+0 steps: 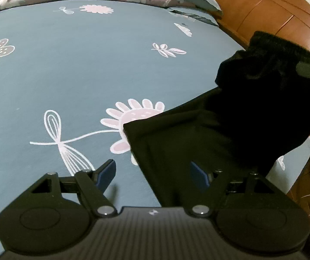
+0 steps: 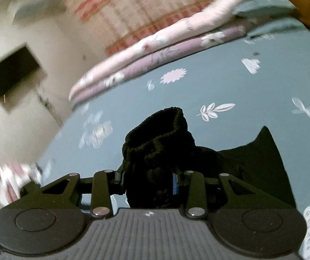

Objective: Fold clothes

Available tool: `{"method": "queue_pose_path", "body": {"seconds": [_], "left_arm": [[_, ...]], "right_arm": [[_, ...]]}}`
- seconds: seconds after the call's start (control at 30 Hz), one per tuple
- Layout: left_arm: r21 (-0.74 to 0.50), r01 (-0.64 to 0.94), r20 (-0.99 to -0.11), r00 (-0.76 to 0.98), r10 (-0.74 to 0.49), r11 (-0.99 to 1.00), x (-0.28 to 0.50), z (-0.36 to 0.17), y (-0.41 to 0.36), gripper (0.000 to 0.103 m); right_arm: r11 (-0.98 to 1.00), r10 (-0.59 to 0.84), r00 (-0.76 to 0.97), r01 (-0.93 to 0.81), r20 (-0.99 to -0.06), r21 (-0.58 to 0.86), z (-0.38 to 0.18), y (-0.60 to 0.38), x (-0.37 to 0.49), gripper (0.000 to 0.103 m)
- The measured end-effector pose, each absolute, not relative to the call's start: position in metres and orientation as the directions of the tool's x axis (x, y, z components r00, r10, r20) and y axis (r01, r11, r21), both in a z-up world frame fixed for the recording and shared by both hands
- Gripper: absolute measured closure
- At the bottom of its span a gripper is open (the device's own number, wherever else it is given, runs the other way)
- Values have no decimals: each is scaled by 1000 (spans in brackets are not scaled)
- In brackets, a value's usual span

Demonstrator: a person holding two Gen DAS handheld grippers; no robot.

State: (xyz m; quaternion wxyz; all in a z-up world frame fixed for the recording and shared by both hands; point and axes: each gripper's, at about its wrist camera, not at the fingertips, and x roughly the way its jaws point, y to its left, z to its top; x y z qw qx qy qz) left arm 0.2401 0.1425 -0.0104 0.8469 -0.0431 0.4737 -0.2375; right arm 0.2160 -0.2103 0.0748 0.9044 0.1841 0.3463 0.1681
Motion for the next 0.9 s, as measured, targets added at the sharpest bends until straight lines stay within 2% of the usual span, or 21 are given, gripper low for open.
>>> {"method": "queue_pose_path", "body": {"seconds": [0.3,0.63,0.9], "left_arm": [[-292,351,-789,438,-431,890,237,-13,149,28],[-293,296,-790,461,-405,909,237,-16,166,28],[-305,259,-791,468,-395,916,234,-22,177,28]], "right_arm": [[903,404,589,-381,-700,200,62,-141,211,62],[842,300,563,-536,-770,-64,50,-81,211,62],[773,261,524,-616,-811,-149,34,-51,214,62]]}}
